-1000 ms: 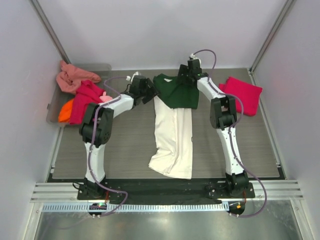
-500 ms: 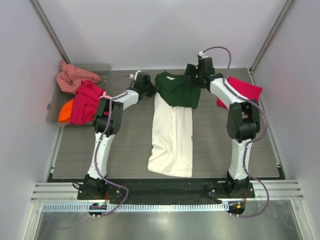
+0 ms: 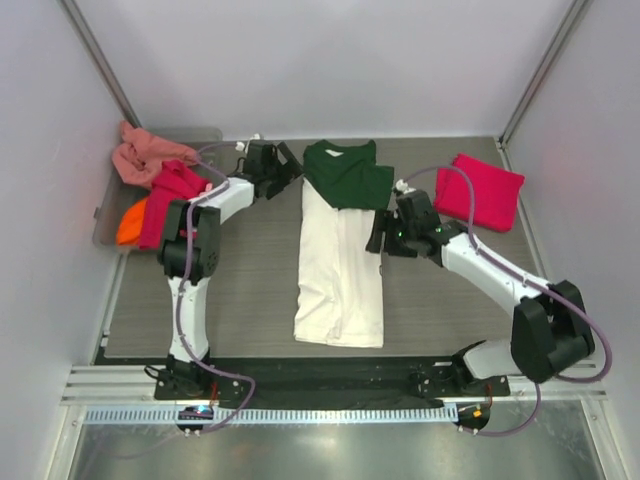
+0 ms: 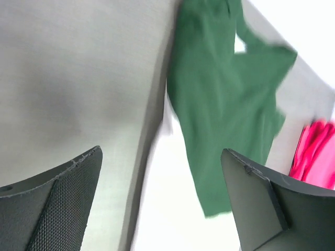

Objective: Fold and stack the t-shirts
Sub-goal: Fold the tshirt

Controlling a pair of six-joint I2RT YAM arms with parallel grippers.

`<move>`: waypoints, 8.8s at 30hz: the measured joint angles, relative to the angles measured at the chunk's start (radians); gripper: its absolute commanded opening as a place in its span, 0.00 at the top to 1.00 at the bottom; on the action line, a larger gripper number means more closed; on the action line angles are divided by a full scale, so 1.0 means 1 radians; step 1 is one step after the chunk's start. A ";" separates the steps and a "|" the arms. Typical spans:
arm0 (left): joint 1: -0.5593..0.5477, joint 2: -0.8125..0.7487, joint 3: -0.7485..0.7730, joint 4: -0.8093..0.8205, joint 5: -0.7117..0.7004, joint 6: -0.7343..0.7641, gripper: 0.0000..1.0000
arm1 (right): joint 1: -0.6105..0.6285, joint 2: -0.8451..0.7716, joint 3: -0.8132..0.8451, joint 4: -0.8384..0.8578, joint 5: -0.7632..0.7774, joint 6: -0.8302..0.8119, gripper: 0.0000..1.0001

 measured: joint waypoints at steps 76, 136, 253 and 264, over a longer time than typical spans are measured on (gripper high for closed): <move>-0.177 -0.694 -0.644 -0.240 0.150 -0.114 1.00 | -0.079 0.114 0.173 -0.177 0.054 0.083 0.99; -0.159 -0.566 -0.837 0.001 0.137 -0.061 0.50 | -0.202 0.216 -0.160 0.206 -0.290 0.106 0.59; -0.011 -0.060 -0.184 -0.040 0.291 0.065 0.53 | -0.275 0.645 0.301 0.454 -0.321 0.021 0.43; -0.011 0.017 -0.080 -0.051 0.294 0.042 0.66 | -0.307 0.723 0.364 0.574 -0.431 0.084 0.26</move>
